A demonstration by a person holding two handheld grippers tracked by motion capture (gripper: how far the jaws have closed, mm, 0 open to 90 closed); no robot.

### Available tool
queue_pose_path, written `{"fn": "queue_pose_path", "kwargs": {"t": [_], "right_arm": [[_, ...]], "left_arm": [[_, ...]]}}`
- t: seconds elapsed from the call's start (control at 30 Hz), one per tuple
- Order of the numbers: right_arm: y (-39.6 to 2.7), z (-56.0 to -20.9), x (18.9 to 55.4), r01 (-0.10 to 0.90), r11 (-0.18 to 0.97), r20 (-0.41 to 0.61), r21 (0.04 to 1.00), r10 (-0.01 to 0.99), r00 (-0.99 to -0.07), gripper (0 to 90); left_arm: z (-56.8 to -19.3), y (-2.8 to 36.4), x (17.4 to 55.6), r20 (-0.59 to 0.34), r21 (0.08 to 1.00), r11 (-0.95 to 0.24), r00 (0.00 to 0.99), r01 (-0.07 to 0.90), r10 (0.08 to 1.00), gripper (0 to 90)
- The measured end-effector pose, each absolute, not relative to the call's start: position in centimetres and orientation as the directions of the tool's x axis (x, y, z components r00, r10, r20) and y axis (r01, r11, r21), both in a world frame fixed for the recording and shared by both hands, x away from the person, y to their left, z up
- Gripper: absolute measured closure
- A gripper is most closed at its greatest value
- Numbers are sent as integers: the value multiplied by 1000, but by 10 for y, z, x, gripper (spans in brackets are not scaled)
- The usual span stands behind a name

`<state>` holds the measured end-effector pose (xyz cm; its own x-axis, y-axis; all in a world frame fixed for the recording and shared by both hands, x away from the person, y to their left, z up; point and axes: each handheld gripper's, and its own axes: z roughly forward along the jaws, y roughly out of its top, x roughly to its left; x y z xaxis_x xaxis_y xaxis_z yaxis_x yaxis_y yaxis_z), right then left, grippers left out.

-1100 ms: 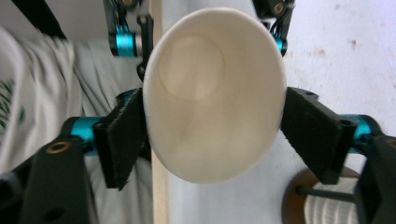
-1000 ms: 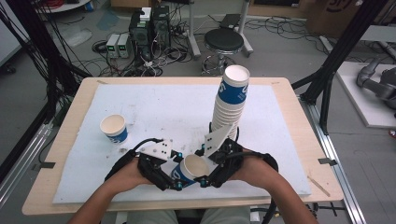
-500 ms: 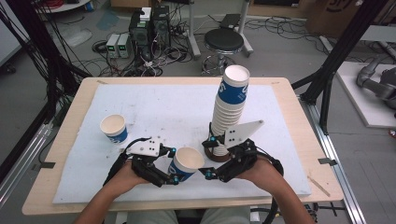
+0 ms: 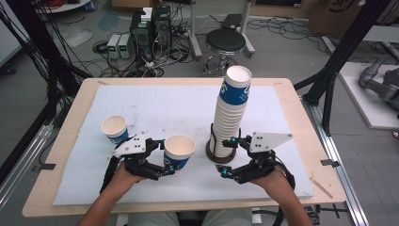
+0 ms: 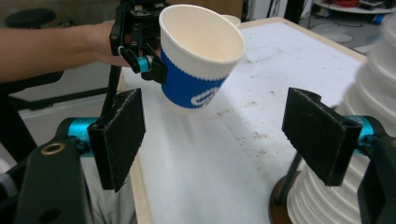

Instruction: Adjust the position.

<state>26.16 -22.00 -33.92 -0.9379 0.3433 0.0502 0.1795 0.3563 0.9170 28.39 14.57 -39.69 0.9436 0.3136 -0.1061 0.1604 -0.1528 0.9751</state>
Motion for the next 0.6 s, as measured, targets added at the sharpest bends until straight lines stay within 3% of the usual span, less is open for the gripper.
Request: {"fn": "queue_pose_path", "kwargs": {"t": [0.6], "right_arm": [[-269, -364, 256, 204, 280, 24, 938, 535, -844, 219]], "left_arm": [[-404, 158, 284, -85, 991, -62, 907, 121, 413, 264]]}}
